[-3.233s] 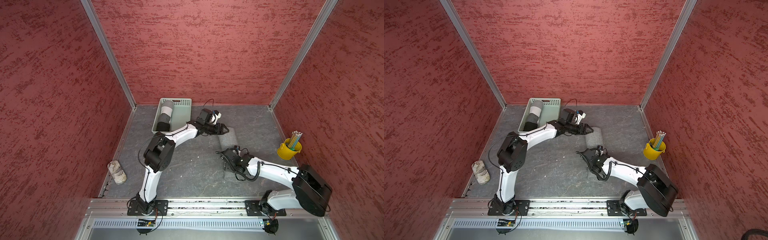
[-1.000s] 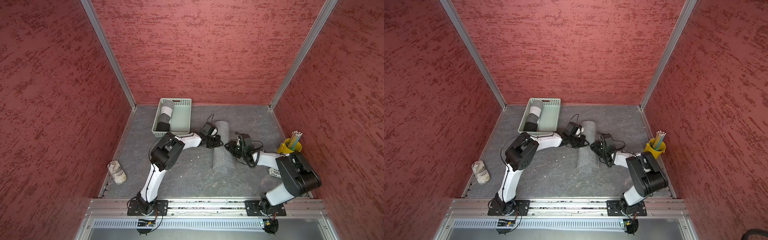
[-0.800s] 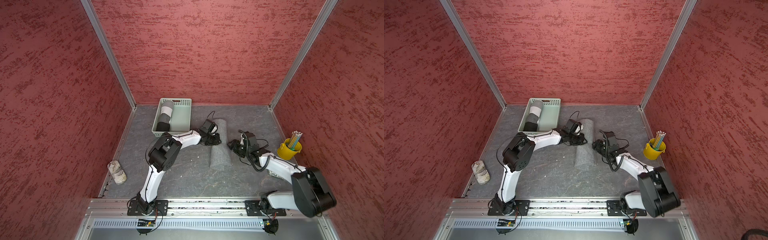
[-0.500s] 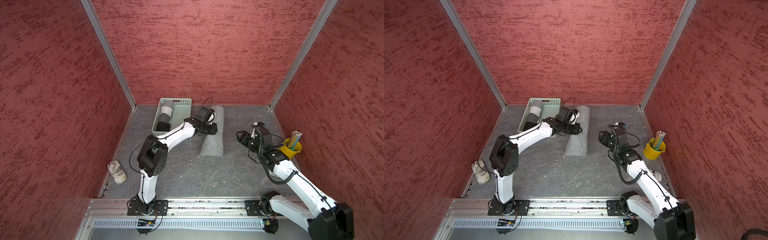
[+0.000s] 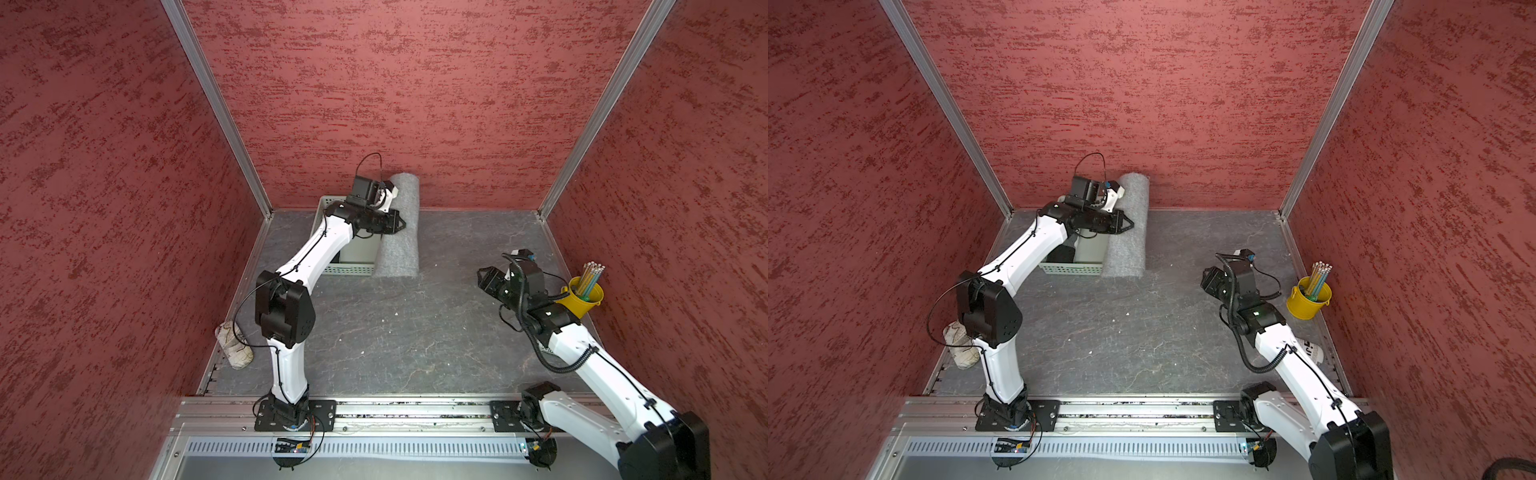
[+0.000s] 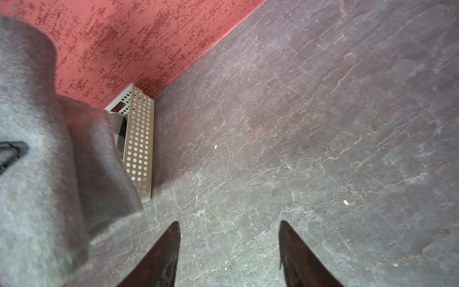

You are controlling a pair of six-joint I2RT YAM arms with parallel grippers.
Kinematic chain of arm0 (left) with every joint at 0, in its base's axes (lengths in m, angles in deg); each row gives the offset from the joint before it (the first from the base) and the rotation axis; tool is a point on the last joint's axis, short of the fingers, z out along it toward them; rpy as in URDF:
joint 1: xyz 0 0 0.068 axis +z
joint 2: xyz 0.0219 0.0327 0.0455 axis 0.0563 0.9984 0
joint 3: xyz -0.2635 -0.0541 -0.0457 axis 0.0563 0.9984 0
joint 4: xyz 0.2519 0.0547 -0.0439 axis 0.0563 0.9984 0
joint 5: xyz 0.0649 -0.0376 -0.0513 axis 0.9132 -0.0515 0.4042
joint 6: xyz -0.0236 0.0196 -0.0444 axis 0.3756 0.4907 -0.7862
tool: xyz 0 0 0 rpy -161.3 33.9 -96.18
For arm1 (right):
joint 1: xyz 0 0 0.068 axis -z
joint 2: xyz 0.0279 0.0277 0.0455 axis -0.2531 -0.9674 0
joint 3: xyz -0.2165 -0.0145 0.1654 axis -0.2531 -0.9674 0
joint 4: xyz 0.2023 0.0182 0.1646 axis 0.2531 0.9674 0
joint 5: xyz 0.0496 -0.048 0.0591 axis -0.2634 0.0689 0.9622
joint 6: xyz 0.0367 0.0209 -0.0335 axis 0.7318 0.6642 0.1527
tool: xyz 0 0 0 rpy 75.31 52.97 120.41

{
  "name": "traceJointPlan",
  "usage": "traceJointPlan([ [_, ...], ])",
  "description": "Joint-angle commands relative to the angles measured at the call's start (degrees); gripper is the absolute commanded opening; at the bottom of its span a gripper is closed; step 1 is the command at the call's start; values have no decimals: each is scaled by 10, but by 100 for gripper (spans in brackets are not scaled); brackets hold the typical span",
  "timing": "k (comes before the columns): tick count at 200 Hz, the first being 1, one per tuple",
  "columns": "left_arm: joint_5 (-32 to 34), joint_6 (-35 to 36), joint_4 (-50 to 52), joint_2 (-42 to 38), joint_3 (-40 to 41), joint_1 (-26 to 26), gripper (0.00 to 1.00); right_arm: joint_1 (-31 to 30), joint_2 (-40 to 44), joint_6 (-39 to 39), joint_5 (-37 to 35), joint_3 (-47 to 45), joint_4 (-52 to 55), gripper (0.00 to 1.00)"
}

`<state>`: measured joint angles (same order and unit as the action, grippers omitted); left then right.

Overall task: Roll up the scarf and place it into the basket
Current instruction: Pick up the scarf at the center of the board, then place the scarf in the basket.

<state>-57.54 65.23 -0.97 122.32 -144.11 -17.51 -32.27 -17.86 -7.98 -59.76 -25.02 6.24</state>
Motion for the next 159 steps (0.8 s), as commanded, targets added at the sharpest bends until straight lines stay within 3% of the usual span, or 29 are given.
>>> traceJointPlan([
  [1, -64, 52, 44, 45, -53, 27, 0, 2, -2, 3, -19, -5, 2, 62],
  [88, -121, 110, 159, 229, -241, 134, 0, 2, -6, 17, -34, 9, 38, 61],
  [159, -120, 133, 178, 301, -269, 183, 0, 2, -31, 18, -52, 33, 49, 61],
])
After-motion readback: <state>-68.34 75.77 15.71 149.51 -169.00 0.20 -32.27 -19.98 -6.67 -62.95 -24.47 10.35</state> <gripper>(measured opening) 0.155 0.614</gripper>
